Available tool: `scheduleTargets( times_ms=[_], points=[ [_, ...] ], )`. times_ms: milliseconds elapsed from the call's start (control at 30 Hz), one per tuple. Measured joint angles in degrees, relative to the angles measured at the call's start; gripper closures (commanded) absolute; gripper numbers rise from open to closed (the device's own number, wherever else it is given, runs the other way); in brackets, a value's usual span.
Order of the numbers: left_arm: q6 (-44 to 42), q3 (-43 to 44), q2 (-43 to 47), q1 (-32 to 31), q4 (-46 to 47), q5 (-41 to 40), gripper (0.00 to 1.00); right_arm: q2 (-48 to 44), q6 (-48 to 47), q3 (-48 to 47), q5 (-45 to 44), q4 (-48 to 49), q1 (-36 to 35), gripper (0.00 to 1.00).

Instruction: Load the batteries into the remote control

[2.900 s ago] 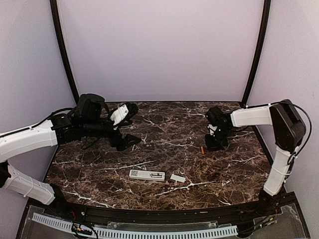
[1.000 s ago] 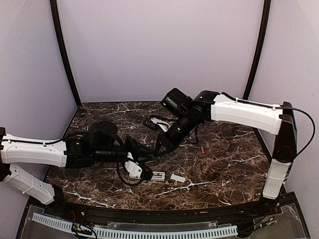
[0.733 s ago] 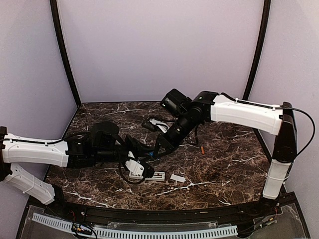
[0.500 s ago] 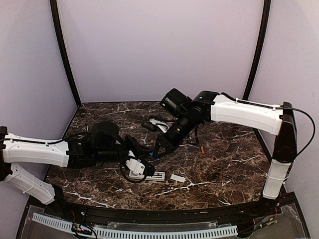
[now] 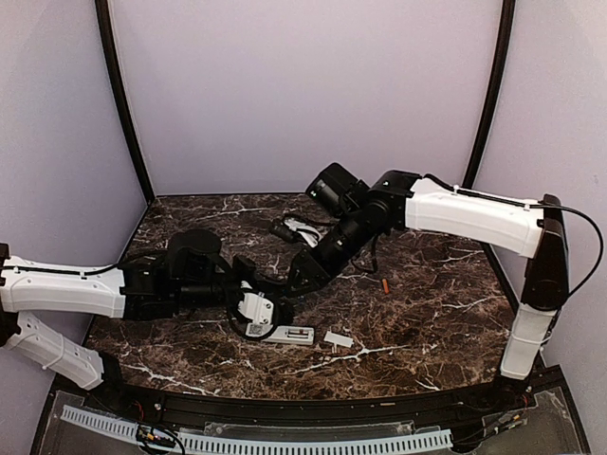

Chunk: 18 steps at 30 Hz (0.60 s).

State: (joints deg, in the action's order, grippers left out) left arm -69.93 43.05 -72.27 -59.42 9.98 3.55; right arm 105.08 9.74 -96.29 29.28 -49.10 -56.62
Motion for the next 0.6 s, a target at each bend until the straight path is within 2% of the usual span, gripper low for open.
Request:
scheduleTargets(
  times_ms=[133, 267, 600],
  points=[
    [6.08, 0.0, 1.2, 0.0, 0.04, 0.02, 1.0, -1.92, 0.68, 0.39, -0.66, 1.7, 0.59, 0.46],
    [12.44, 0.02, 1.36, 0.0, -0.11, -0.72, 1.0, -6.84, 2.56, 4.61, -0.48, 5.29, 2.34, 0.44],
    [31.76, 5.44, -2.73, 0.35, -3.5, -3.13, 1.0, -17.33, 15.76, 12.74, -2.99, 16.92, 4.39, 0.45]
  ],
)
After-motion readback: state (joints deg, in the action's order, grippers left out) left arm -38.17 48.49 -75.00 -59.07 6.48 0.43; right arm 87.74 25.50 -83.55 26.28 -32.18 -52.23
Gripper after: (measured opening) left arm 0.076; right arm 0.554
